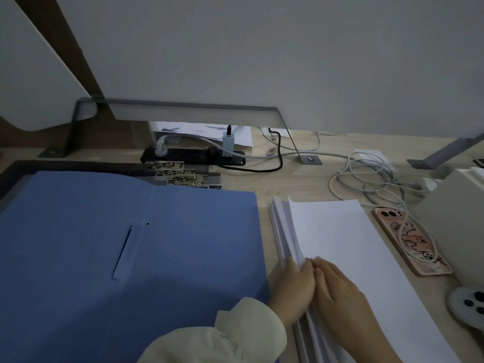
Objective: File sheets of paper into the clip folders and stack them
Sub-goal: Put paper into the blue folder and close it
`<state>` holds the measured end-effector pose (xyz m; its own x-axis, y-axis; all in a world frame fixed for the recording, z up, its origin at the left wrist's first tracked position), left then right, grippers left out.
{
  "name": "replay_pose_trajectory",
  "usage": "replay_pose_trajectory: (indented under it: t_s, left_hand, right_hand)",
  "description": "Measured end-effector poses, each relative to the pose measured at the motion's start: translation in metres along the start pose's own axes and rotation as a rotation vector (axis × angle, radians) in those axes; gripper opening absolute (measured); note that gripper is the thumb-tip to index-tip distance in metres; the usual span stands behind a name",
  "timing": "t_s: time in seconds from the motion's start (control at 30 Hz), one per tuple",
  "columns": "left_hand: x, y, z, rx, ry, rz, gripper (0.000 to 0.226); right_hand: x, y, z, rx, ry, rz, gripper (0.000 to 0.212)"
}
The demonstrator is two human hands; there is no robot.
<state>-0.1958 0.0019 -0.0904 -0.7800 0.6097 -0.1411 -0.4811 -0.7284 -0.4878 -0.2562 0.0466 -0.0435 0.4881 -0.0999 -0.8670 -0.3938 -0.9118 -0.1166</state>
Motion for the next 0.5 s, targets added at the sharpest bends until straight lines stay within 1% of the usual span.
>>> replay_pose_trajectory:
  t_s: [0.17,0.3,0.37,0.47,0.5]
  left_hand:
    - [0.001,0.0,-0.009,0.021,0.028,0.117,0.046]
    - [-0.005,-0.014,-0.002,0.049,-0.035,0.134,0.041]
    - [-0.018,-0.025,0.01,0.105,-0.115,0.139,0.036]
    - [-0.058,-0.049,0.033,0.223,-0.203,0.137,0.034]
    - [-0.072,-0.056,0.037,0.257,-0.212,0.131,0.033]
  right_hand:
    - [0.0,-0.001,0.008,0.057,0.064,0.012,0.04]
    - [-0.01,-0.008,0.014,0.081,0.173,0.042,0.037]
    - [-0.033,-0.013,0.022,0.1,0.222,0.133,0.037]
    - [-0.067,-0.021,0.04,0.076,0.289,0.333,0.048]
    - [-0.074,-0.025,0.043,0.1,0.327,0.355,0.05]
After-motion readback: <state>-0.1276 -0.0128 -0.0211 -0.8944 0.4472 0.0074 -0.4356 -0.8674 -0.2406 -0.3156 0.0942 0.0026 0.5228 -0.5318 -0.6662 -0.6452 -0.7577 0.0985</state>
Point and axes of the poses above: each hand's wrist, its own y-axis towards the middle knuckle, its own x-axis out of the palm, z = x × y, the point moved 10 cm from there along y, towards the middle knuckle, and after that the axes turned 2 degrees about -x, right-handed, at the moved point
